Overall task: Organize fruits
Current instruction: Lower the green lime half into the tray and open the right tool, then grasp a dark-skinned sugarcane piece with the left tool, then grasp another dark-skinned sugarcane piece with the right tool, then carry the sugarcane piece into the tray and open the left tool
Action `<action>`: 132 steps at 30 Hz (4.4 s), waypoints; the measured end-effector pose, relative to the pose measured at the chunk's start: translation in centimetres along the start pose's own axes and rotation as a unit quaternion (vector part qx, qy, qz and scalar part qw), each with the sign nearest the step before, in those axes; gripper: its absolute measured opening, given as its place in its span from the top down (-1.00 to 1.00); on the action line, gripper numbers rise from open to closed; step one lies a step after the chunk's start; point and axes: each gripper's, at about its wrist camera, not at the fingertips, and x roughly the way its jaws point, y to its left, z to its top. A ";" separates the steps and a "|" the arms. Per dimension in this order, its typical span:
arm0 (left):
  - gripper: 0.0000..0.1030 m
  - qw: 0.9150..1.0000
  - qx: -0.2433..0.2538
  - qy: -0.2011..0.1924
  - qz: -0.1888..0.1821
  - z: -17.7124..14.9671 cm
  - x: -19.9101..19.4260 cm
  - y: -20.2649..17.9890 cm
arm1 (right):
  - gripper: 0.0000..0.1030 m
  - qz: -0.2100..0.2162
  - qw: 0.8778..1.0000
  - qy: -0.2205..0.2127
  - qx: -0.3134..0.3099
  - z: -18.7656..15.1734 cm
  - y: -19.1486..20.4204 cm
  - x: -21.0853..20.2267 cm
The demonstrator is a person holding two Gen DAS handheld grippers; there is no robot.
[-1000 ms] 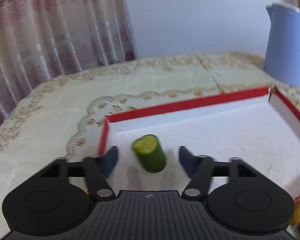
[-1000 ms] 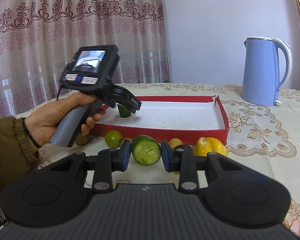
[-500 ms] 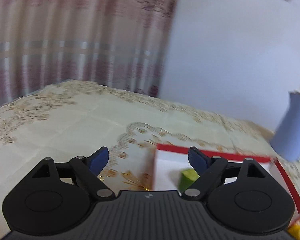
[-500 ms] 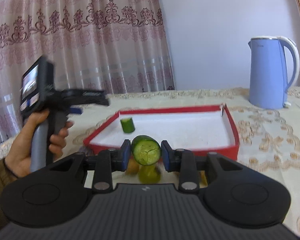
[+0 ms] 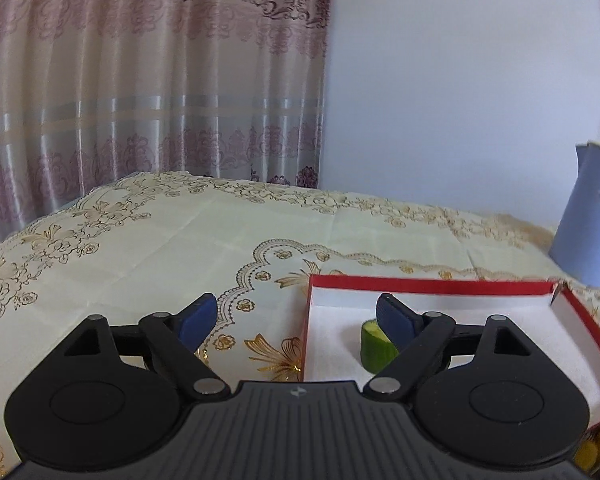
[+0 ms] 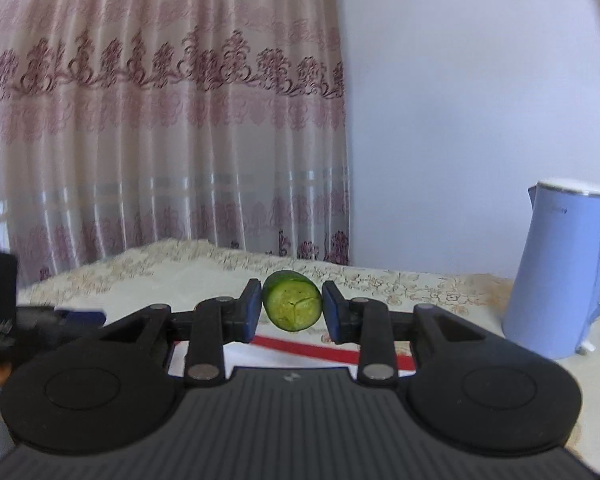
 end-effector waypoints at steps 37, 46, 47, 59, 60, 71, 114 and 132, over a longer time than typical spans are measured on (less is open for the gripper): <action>-0.77 1.000 0.003 0.004 0.015 -0.5 0.0 -0.2 | -0.48 -0.085 0.986 0.116 0.084 -7.1 -6.6 4.8; -0.77 0.999 -0.027 0.030 -0.032 -2.2 -6.2 3.3 | -1.00 -0.074 0.979 0.109 0.157 -6.4 -7.1 4.0; -0.77 0.999 -0.011 0.025 -0.025 -2.9 -7.1 3.2 | -1.00 -0.088 0.976 0.123 0.157 -6.4 -6.6 4.4; -0.76 0.991 0.116 0.032 -0.055 -7.0 -7.8 -0.2 | -1.00 -0.115 0.990 0.072 -0.026 -7.1 -1.6 -0.7; -0.69 0.991 0.113 0.038 -0.057 -7.0 -7.4 -0.2 | -1.00 -0.114 0.991 0.070 -0.029 -7.3 -1.3 -1.7; 0.19 0.990 0.079 0.091 -0.067 -8.0 -4.6 0.1 | -1.00 -0.086 0.987 -0.023 0.136 -10.5 -4.8 -8.9; 0.19 0.991 0.068 0.084 -0.075 -8.1 -4.5 0.4 | 0.40 -0.063 0.975 0.196 -0.081 -12.8 4.0 -6.3; 0.20 0.993 0.050 0.038 -0.103 -8.0 -6.2 1.1 | 0.40 -0.048 0.984 0.166 -0.042 -12.4 2.7 -7.2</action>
